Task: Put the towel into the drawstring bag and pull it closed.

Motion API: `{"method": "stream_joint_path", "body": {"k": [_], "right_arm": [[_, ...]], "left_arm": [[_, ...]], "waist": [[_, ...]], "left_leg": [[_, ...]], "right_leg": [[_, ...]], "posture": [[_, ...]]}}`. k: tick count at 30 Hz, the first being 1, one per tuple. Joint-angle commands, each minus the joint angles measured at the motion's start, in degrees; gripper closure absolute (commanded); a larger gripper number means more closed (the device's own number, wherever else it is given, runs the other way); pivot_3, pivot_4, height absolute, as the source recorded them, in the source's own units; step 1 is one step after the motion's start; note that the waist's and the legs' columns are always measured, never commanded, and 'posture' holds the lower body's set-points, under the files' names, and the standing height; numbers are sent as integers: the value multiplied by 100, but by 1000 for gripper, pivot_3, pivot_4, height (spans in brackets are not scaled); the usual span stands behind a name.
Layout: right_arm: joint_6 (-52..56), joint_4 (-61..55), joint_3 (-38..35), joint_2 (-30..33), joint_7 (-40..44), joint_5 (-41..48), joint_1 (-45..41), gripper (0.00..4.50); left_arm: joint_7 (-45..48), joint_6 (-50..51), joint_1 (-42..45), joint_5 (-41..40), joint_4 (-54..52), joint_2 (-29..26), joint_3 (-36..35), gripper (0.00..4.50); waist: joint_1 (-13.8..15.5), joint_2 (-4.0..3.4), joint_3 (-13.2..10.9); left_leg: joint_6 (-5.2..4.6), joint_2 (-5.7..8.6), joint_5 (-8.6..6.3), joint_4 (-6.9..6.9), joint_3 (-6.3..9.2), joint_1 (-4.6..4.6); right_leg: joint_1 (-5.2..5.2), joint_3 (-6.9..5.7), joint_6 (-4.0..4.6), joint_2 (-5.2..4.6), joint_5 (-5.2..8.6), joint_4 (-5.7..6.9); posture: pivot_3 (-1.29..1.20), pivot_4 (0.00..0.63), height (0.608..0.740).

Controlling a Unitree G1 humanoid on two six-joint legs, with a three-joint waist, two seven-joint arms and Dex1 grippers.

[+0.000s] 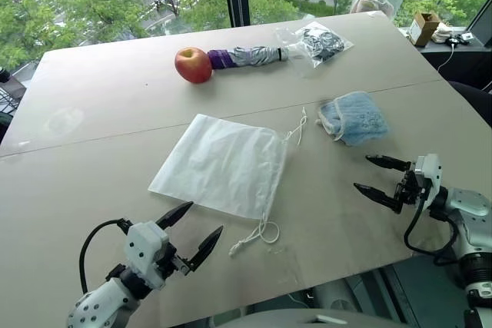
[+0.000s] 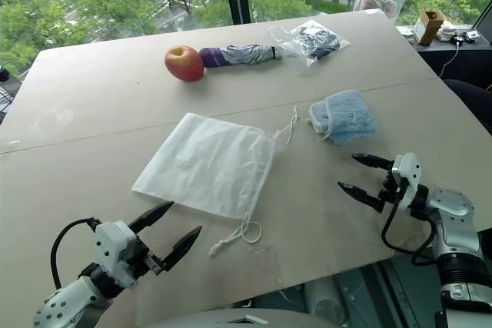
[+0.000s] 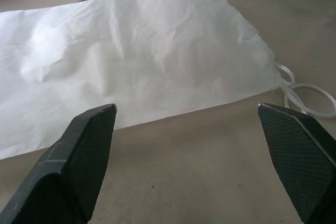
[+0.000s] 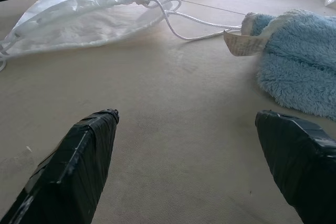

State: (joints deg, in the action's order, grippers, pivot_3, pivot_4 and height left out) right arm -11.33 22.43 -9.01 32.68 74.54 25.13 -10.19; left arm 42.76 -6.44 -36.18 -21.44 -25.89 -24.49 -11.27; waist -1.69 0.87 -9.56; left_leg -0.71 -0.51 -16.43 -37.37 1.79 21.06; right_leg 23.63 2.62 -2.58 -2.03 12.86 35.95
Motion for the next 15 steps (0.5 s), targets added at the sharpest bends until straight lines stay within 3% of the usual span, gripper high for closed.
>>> {"method": "stream_joint_path", "body": {"k": [1, 15], "right_arm": [[-39, -145, -80, 76, 10, 38, -22, 11], [219, -727, -104, 72, -182, 151, 331, 11]], "left_arm": [[56, -165, -14, 28, 108, 0, -4, 50], [322, -111, 113, -271, 452, -60, -101, 50]], "waist": [[0, 0, 0], [18, -1, 1]], "left_leg": [[0, 0, 0, 0, 0, 0], [0, 1, 0, -6, 0, -7]], "right_leg": [[0, 0, 0, 0, 0, 0], [-7, -1, -21, 2, -13, 7]], "posture": [[0, 150, 740], [0, 150, 740]]}}
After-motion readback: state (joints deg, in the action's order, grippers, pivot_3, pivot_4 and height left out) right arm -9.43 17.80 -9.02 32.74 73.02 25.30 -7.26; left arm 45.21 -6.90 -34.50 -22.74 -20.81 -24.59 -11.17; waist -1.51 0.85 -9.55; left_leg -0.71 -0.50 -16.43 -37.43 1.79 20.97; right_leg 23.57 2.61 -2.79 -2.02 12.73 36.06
